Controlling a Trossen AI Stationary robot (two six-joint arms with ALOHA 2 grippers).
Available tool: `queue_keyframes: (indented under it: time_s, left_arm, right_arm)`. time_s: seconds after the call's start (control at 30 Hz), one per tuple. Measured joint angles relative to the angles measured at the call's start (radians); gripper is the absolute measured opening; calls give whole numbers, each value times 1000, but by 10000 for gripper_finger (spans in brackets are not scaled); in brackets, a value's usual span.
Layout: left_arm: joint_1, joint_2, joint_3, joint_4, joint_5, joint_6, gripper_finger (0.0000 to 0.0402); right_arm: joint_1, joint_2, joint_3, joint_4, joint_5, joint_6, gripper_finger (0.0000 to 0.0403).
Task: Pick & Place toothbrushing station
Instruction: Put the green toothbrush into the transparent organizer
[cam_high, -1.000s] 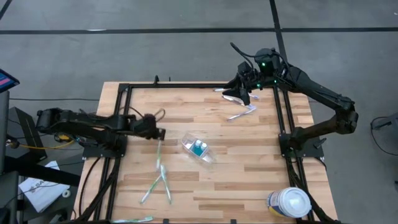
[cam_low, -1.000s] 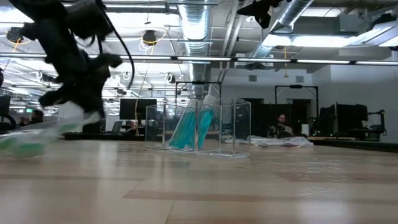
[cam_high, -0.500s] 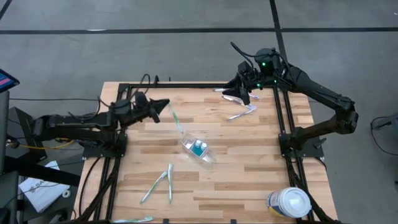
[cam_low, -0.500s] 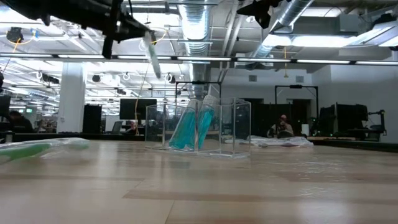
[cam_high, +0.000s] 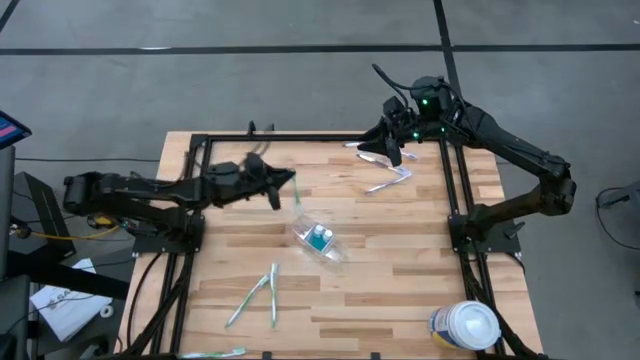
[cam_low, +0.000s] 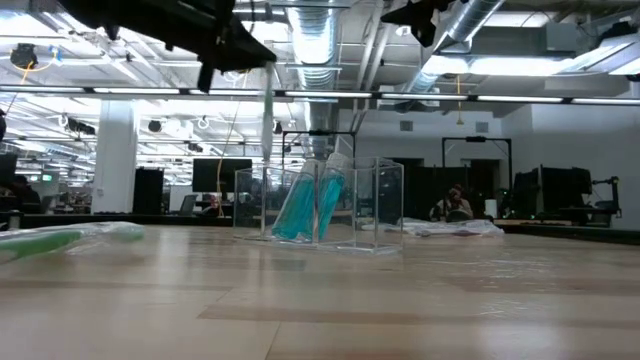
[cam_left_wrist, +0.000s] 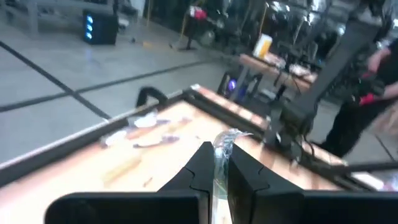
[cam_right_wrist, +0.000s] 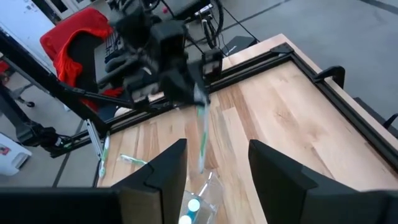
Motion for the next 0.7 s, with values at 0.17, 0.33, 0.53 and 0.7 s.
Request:
queue_keyframes:
  time_s: [0.17, 0.33, 0.53, 0.7]
  left_arm:
    - [-32, 70, 0, 55, -2, 0, 11]
    - [-42, 94, 0, 64, -2, 0, 11]
    - [-42, 112, 0, 56, 7, 27, 11]
    - [-42, 120, 0, 36, 30, 27, 11]
  right_arm:
    - [-8, 0, 0, 0, 0, 18, 162]
    - [-8, 0, 0, 4, 0, 28, 158]
    - [-8, 0, 0, 5, 0, 31, 154]
    - [-7, 0, 0, 6, 0, 32, 154]
